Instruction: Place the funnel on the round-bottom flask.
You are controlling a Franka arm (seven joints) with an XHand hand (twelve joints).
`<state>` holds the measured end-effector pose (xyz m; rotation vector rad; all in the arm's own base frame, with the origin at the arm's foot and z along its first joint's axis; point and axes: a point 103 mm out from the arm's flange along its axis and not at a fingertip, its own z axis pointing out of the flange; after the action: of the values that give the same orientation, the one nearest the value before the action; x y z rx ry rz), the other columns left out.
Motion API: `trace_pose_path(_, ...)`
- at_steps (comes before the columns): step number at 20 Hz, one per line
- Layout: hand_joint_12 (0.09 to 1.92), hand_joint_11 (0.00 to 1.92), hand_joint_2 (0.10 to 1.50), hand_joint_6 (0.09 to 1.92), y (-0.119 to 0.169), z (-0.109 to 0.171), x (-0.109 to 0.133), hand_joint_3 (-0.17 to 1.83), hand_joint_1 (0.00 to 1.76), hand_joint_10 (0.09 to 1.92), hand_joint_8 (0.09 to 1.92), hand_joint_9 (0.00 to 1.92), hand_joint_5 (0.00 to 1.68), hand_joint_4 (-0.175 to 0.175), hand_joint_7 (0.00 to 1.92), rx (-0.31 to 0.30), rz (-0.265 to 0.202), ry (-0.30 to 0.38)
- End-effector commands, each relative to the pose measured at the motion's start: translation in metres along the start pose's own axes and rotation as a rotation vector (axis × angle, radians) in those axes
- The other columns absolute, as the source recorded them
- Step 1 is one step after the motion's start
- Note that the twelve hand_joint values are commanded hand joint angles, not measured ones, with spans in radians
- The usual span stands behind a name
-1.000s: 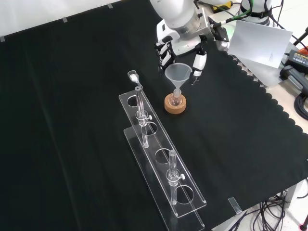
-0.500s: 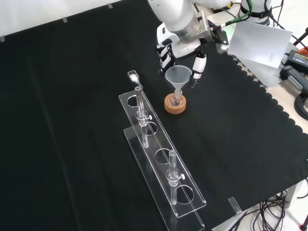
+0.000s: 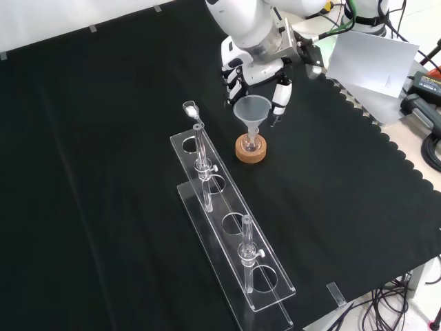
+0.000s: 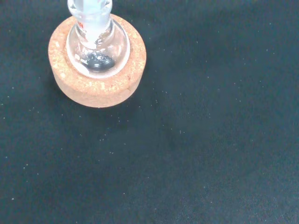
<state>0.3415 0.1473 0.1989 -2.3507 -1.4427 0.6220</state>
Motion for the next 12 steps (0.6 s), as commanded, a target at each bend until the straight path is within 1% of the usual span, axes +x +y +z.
trace_pose_path(1, 1.33, 0.0, 0.84, 0.14, 0.0045, 0.0011, -0.0014, 0.09, 0.63, 0.53, 0.45, 0.44, 0.7, 0.016, 1.0, 0.003, 0.0, -0.004)
trace_pose_path(5, 1.33, 0.0, 0.85, 0.14, 0.0065, 0.0023, -0.0014, 0.09, 0.63, 0.53, 0.44, 0.44, 0.7, 0.016, 1.0, 0.009, -0.004, -0.003)
trace_pose_path(12, 1.33, 0.0, 0.85, 0.14, 0.0095, 0.0049, -0.0019, 0.09, 0.63, 0.53, 0.44, 0.44, 0.69, 0.015, 0.99, 0.016, 0.001, -0.001)
